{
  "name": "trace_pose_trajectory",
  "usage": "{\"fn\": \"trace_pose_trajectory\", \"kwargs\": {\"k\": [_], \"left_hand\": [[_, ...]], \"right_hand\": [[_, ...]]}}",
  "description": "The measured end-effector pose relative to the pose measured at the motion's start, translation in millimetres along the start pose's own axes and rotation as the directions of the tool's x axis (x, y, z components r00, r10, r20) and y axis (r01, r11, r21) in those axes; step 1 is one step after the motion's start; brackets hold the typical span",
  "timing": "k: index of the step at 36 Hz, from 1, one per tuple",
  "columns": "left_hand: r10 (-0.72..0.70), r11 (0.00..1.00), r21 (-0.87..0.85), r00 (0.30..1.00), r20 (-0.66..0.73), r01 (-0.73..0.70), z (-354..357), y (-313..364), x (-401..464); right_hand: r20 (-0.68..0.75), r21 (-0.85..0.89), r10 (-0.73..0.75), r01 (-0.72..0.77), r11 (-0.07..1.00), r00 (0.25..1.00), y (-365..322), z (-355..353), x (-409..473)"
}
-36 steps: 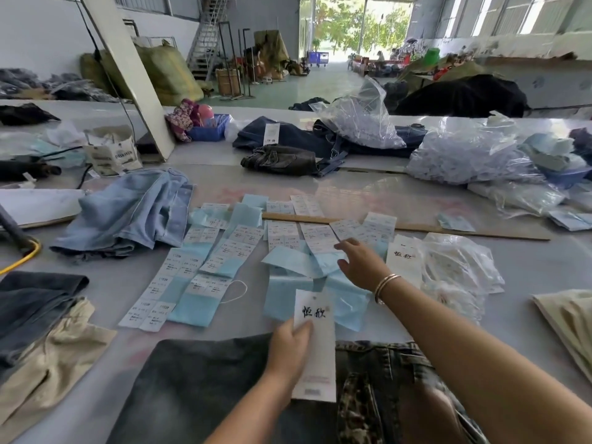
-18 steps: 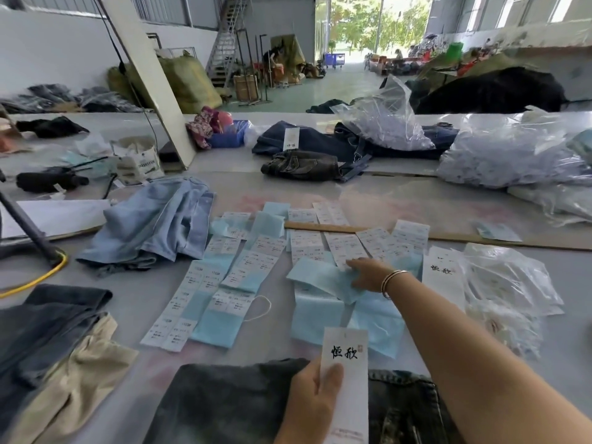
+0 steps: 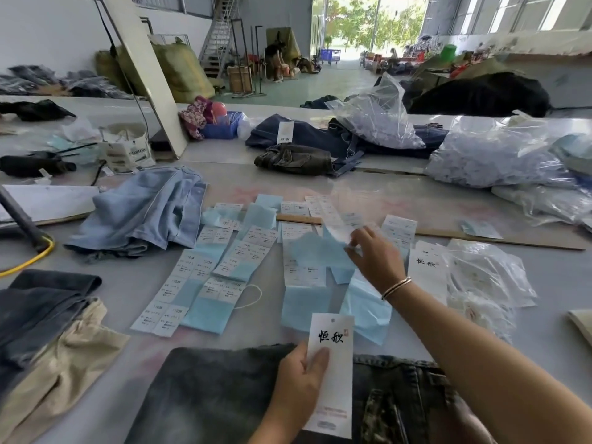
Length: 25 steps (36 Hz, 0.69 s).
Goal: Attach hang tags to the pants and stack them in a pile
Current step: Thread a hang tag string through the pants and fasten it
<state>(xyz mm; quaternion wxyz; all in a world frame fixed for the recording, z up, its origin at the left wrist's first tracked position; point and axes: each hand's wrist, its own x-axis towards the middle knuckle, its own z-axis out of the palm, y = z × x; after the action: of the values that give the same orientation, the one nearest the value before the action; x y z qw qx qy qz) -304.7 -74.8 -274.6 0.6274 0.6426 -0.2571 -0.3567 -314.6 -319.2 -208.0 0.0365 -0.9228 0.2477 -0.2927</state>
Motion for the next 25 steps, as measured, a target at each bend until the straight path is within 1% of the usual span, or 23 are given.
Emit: {"fn": "trace_pose_trajectory", "kwargs": {"k": [2, 4, 5, 7, 8, 9, 10, 11, 12, 13, 14, 15, 17, 20, 22, 24, 25], "left_hand": [[0.043, 0.999, 0.017, 0.999, 0.003, -0.043, -0.4, 0.6, -1.6], [0.135, 0.989, 0.054, 0.991, -0.006, -0.134, 0.0, 0.5, -4.3], [0.212, 0.973, 0.097, 0.977, -0.005, -0.211, 0.1, 0.6, -5.2], [0.374, 0.898, 0.230, 0.926, 0.050, -0.375, -0.5, 2.6, -4.7], [0.435, 0.838, 0.326, 0.896, 0.087, -0.438, -1.8, 4.5, -2.3], [0.495, 0.746, 0.450, 0.861, 0.120, -0.492, -3.9, 6.5, 2.0], [0.550, 0.621, 0.575, 0.819, 0.164, -0.533, -5.8, 8.9, 7.8], [0.576, 0.491, 0.677, 0.787, 0.220, -0.549, -7.3, 11.1, 14.3], [0.562, 0.386, 0.746, 0.780, 0.275, -0.542, -7.9, 13.3, 20.5], [0.520, 0.315, 0.791, 0.793, 0.318, -0.524, -7.4, 15.4, 25.8], [0.478, 0.273, 0.818, 0.809, 0.341, -0.506, -6.4, 16.7, 30.9], [0.448, 0.252, 0.836, 0.825, 0.346, -0.487, -5.3, 16.1, 35.6], [0.402, 0.247, 0.866, 0.859, 0.317, -0.435, -4.5, 11.9, 43.2], [0.362, 0.288, 0.891, 0.901, 0.239, -0.352, -4.1, 4.3, 46.2], [0.392, 0.300, 0.890, 0.895, 0.214, -0.344, -1.9, 0.8, 42.6], [0.440, 0.352, 0.870, 0.882, 0.171, -0.344, -2.6, -1.5, 40.5], [0.433, 0.397, 0.856, 0.890, 0.144, -0.332, -4.2, -2.0, 40.9]], "right_hand": [[0.107, -0.048, -0.086, 0.092, 0.995, 0.991, -10.4, -0.3, -20.0], [0.202, -0.042, -0.182, 0.194, 0.980, 0.962, -19.0, 4.8, -42.9], [0.284, -0.042, -0.213, 0.234, 0.971, 0.935, -22.1, 7.7, -51.9], [0.495, -0.049, -0.214, 0.273, 0.961, 0.842, -24.2, 10.8, -63.1], [0.568, -0.026, -0.195, 0.254, 0.967, 0.799, -23.0, 11.2, -66.0], [0.607, 0.019, -0.182, 0.216, 0.976, 0.774, -21.9, 10.1, -67.4], [0.615, 0.079, -0.182, 0.169, 0.982, 0.767, -20.8, 8.1, -68.0], [0.603, 0.142, -0.183, 0.122, 0.982, 0.777, -19.5, 6.5, -68.6], [0.583, 0.186, -0.174, 0.079, 0.979, 0.793, -19.0, 4.8, -68.7], [0.566, 0.202, -0.152, 0.043, 0.979, 0.810, -19.0, 3.6, -68.7], [0.552, 0.195, -0.126, 0.018, 0.981, 0.824, -19.1, 3.1, -68.5], [0.539, 0.182, -0.106, 0.008, 0.983, 0.835, -18.9, 3.4, -68.1], [0.528, 0.141, -0.078, 0.004, 0.990, 0.846, -19.0, 5.6, -67.9], [0.492, 0.109, -0.041, -0.014, 0.994, 0.870, -18.7, 7.9, -69.1], [0.448, 0.099, -0.017, -0.031, 0.995, 0.894, -18.9, 7.9, -71.9], [0.410, 0.054, -0.025, 0.004, 0.999, 0.912, -20.6, 7.4, -75.4], [0.394, 0.033, -0.042, 0.031, 0.999, 0.918, -21.2, 7.8, -77.6]]}}
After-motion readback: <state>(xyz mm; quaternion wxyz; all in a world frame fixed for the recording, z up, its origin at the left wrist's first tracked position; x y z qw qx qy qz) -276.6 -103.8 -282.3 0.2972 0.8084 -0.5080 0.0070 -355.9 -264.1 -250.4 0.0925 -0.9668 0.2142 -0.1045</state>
